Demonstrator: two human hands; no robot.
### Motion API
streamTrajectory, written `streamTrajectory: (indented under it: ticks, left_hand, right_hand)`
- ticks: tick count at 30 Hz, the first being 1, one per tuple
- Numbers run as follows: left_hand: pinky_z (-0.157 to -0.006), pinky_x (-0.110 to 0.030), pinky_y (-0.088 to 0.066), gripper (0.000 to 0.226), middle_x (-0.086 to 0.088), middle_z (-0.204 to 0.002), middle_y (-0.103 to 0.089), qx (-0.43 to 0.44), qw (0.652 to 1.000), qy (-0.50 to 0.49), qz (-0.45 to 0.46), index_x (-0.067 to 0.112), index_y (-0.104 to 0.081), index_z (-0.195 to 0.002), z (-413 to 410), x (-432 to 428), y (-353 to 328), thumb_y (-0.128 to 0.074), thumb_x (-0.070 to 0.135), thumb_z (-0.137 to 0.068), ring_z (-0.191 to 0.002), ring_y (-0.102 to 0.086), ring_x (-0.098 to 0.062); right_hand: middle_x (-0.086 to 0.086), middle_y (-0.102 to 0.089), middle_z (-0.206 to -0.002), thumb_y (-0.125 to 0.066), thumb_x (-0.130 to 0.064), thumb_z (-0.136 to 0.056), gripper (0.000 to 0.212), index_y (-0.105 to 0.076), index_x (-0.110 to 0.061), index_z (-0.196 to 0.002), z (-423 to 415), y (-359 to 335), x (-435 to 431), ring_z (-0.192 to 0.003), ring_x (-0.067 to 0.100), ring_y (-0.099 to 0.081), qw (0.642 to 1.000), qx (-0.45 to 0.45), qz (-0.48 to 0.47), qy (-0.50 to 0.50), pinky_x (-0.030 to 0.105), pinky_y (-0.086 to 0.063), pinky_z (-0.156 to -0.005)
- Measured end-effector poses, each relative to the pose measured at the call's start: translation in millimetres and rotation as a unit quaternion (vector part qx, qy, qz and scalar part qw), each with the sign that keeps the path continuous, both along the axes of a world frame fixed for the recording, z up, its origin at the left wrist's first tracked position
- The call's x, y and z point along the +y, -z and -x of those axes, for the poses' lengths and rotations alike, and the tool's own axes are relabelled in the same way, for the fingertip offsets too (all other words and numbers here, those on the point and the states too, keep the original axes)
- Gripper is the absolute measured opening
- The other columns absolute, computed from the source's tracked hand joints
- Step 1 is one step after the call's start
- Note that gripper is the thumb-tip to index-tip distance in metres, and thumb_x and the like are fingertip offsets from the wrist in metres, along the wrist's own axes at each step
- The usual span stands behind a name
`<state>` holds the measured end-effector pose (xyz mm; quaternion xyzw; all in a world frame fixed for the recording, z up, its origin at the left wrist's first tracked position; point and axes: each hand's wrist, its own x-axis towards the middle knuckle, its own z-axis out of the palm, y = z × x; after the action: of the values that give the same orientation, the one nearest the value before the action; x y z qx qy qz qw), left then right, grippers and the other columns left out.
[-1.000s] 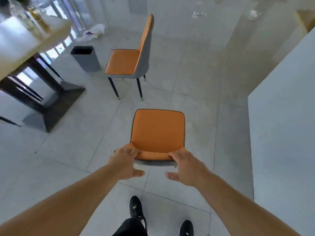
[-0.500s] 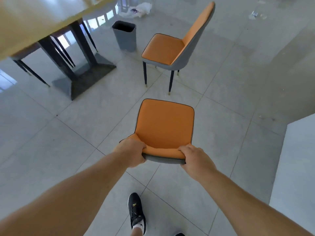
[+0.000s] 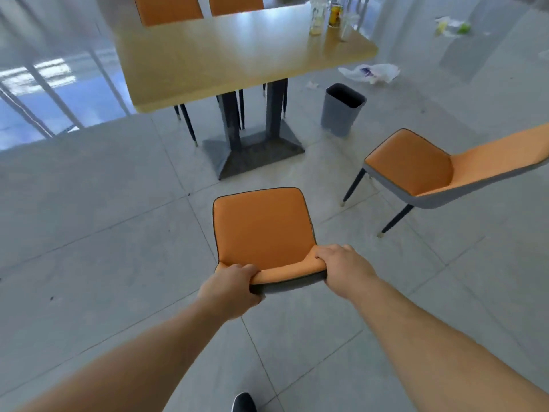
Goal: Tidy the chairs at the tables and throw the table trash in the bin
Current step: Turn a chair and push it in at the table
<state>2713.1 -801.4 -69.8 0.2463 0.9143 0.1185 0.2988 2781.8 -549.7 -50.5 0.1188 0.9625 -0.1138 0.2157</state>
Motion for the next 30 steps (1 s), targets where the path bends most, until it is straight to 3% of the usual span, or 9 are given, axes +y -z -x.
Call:
streamTrajectory:
  ticks: [6, 12, 19, 24, 30]
  left_hand:
    - [-0.072, -0.034, -0.059, 0.022, 0.017, -0.094, -0.057, 0.026, 0.998, -0.061, -0.007, 0.044, -0.056, -0.110, 92.1, 19.6, 13.1, -0.067, 0.051, -0.093, -0.082, -0.058, -0.010]
    - [-0.058, -0.026, -0.043, 0.023, 0.016, -0.094, -0.057, 0.025, 0.993, -0.111, 0.014, 0.045, -0.052, -0.106, 202.2, 63.1, 11.1, -0.069, 0.048, -0.091, -0.076, -0.055, -0.007]
    - [-0.066, -0.027, -0.045, 0.037, 0.014, -0.104, -0.058, 0.015, 0.983, -0.179, 0.029, 0.047, -0.055, -0.126, 320.5, 125.8, 8.5, -0.071, 0.046, -0.092, -0.085, -0.057, -0.009]
    - [-0.080, -0.037, -0.056, 0.040, 0.009, -0.108, -0.056, 0.026, 0.975, -0.218, 0.029, 0.043, -0.055, -0.129, 379.6, 156.8, 8.7, -0.072, 0.042, -0.093, -0.092, -0.058, -0.014]
    - [-0.089, -0.043, -0.056, 0.043, 0.007, -0.110, -0.055, 0.013, 0.967, -0.247, 0.067, 0.040, -0.056, -0.128, 390.8, 154.5, 6.9, -0.074, 0.047, -0.089, -0.100, -0.054, -0.018]
  right_hand:
    - [-0.001, -0.053, -0.097, -0.048, -0.006, -0.091, 0.031, -0.060, -0.030, -0.105, 122.5, 1.1, 25.5, -0.094, 0.023, -0.049, 0.998, 0.012, -0.022, -0.052, 0.041, -0.052, -0.072]
    - [-0.001, -0.054, -0.104, -0.050, -0.005, -0.090, 0.036, -0.060, -0.032, -0.112, 250.6, 11.6, 77.1, -0.099, 0.024, -0.048, 0.993, 0.020, -0.008, -0.118, 0.046, -0.054, -0.082]
    - [-0.001, -0.050, -0.103, -0.052, -0.011, -0.092, 0.028, -0.056, -0.031, -0.111, 399.0, 15.9, 142.4, -0.096, 0.023, -0.044, 0.984, 0.013, -0.006, -0.179, 0.044, -0.053, -0.077]
    - [0.000, -0.048, -0.104, -0.047, -0.009, -0.094, 0.029, -0.054, -0.030, -0.112, 470.9, 18.8, 172.1, -0.096, 0.024, -0.041, 0.980, 0.023, 0.005, -0.199, 0.040, -0.046, -0.073]
    - [-0.001, -0.051, -0.102, -0.054, -0.014, -0.095, 0.026, -0.056, -0.030, -0.115, 488.3, 24.5, 170.5, -0.095, 0.023, -0.046, 0.975, 0.023, -0.006, -0.220, 0.040, -0.051, -0.071]
